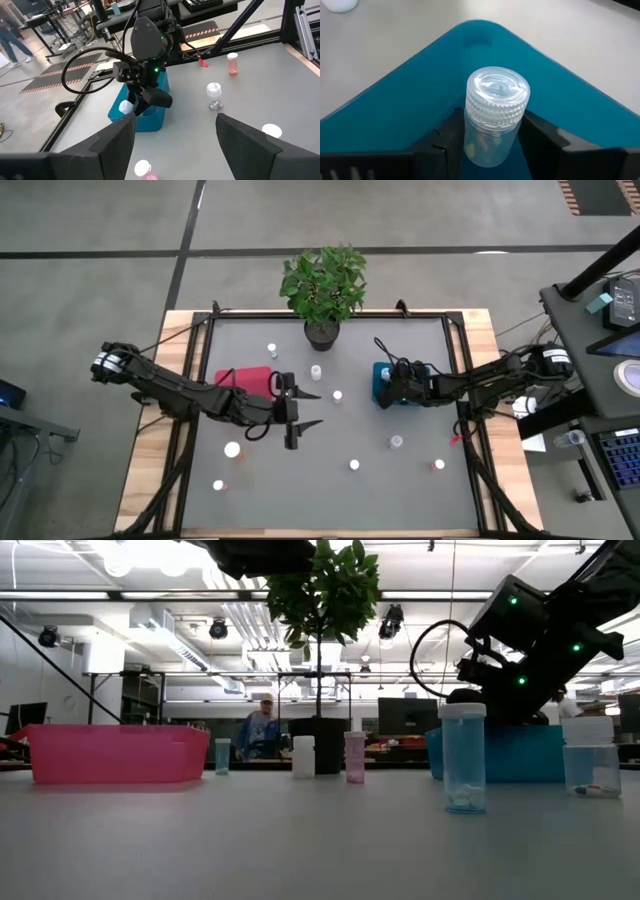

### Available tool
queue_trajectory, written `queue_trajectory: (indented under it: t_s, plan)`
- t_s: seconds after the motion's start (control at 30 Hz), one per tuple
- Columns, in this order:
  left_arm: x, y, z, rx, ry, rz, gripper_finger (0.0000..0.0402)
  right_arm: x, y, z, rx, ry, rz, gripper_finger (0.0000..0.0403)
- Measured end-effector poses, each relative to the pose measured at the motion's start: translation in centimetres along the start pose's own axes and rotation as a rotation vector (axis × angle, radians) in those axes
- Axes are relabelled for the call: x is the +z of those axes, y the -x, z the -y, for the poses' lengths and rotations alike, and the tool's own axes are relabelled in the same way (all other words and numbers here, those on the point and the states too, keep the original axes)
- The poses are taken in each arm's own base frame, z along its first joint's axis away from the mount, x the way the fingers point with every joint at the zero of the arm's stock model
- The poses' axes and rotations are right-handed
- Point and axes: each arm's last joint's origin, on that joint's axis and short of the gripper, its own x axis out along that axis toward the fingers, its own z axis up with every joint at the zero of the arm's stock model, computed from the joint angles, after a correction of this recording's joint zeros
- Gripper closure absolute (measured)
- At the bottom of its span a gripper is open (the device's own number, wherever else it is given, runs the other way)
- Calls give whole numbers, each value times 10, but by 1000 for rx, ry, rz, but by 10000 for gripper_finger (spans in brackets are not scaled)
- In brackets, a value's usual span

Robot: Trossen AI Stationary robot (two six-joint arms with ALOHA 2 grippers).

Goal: Pick and place medicine bottles into bin by pill shape (circle, oval)
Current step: Put the bottom left transparent capsule bottle into the blue bin

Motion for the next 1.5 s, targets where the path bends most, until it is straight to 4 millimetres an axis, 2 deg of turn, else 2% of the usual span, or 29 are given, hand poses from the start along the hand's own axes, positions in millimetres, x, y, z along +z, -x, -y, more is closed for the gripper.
queue_trajectory:
  t_s: [0.27, 0.7, 0.87, 1.07, 1.2, 1.33, 1.5]
  plan:
    - [0, 0, 0, 0, -1, -1, 146, 0, 0, 0, 0, 0, 0, 200]
    - [0, 0, 0, 0, 0, -1, 146, 11, 15, 3, 62, -43, 35, 197]
    - [-1, 0, 0, 0, -1, -3, 146, 19, 27, 6, 161, -48, 23, 197]
    - [-2, 0, 0, -1, -2, -3, 146, 43, 40, 14, 96, -66, -214, 197]
    - [-1, 0, 0, 0, -1, -3, 146, 68, 41, 9, 94, -80, -319, 197]
    - [-2, 0, 0, 0, -2, -3, 146, 83, 33, 8, 55, -49, -446, 200]
    - [-2, 0, 0, -1, -2, -3, 146, 88, 15, 4, 37, 0, -525, 210]
